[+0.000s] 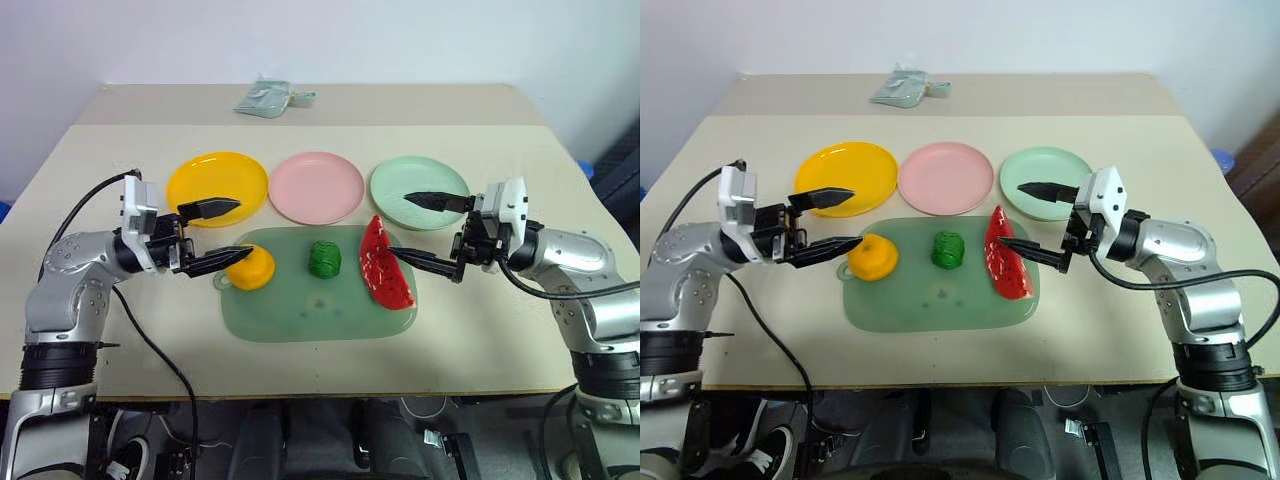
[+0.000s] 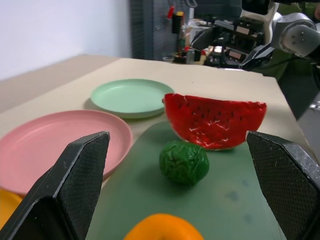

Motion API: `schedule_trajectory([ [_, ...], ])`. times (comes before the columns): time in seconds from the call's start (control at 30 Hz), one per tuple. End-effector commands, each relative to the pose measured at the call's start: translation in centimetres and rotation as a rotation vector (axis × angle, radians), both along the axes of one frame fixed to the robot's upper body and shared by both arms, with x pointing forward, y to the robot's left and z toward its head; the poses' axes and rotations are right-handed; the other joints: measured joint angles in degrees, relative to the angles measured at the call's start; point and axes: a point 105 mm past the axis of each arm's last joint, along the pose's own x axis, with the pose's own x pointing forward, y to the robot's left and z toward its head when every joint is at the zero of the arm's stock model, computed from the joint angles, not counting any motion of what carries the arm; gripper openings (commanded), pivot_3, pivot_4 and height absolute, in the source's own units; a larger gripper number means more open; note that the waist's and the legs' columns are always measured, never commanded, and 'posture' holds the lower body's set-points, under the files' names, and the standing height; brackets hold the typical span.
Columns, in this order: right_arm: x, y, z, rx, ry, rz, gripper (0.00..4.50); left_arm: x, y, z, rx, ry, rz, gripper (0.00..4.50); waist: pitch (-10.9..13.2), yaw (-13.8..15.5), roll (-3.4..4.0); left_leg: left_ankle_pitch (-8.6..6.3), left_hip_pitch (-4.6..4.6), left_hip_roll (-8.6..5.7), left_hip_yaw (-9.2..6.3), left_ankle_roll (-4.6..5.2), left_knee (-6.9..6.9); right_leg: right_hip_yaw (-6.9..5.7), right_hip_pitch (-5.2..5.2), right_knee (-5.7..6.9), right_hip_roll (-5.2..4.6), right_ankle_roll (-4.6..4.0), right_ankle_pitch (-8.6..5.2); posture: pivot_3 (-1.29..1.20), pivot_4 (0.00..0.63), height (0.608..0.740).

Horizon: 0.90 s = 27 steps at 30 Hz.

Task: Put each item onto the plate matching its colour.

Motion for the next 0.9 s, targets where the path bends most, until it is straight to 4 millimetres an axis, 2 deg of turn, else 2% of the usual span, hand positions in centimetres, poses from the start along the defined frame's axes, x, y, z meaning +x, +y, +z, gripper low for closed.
schedule_trajectory([
  [0.03, 0.3, 0.4, 1.1, -0.006, -0.065, 0.021, 4.47, -0.3, 0.6, 0.7, 0.015, -0.056, 0.018, 4.5, 0.0, 0.1, 0.0, 0.0, 0.0, 0.0, 0.0, 0.0, 0.0, 0.0, 0.0, 0.0, 0.0, 0.0, 0.0, 0.0, 0.15, 0.74],
  [0.4, 0.4, 0.4, 1.1, -0.003, -0.067, 0.028, 4.47, -0.5, 2.1, 1.5, 0.013, -0.075, 0.061, 4.5, 0.0, 0.0, 0.0, 0.0, 0.0, 0.0, 0.0, 0.0, 0.0, 0.0, 0.0, 0.0, 0.0, 0.0, 0.0, 0.0, 0.15, 0.74],
  [0.6, 0.3, 0.1, 1.0, -0.011, -0.075, 0.017, 4.47, -1.7, 2.6, 0.9, 0.022, -0.03, 0.044, 4.5, 0.0, 0.0, 0.0, 0.0, 0.0, 0.0, 0.01, 0.0, -0.01, 0.0, 0.0, 0.0, 0.0, 0.0, 0.0, 0.0, 0.15, 0.74],
  [0.73, 0.4, 0.1, 1.2, -0.004, -0.07, 0.017, 4.47, -1.7, 3.3, 0.9, 0.038, -0.009, 0.055, 4.5, 0.0, 0.1, 0.0, 0.0, 0.0, 0.01, 0.01, 0.0, -0.01, 0.0, 0.0, 0.0, 0.0, 0.0, 0.0, 0.0, 0.15, 0.74],
  [0.83, 0.3, 0.2, 0.9, -0.013, -0.046, 0.044, 4.47, -1.6, 2.9, -0.1, 0.094, -0.012, 0.038, 4.5, 0.0, 0.1, 0.0, 0.0, 0.0, 0.01, 0.01, 0.0, -0.01, 0.0, 0.0, 0.0, 0.0, 0.0, 0.0, 0.0, 0.15, 0.74],
  [0.9, 0.1, 0.6, 0.8, -0.005, 0.01, 0.083, 4.47, -1.1, 2.4, -2.1, 0.179, -0.015, 0.041, 4.5, 0.0, 0.1, 0.01, 0.0, 0.0, 0.01, 0.01, 0.0, -0.01, 0.0, 0.0, 0.0, 0.0, -0.01, 0.0, 0.0, 0.15, 0.74],
])
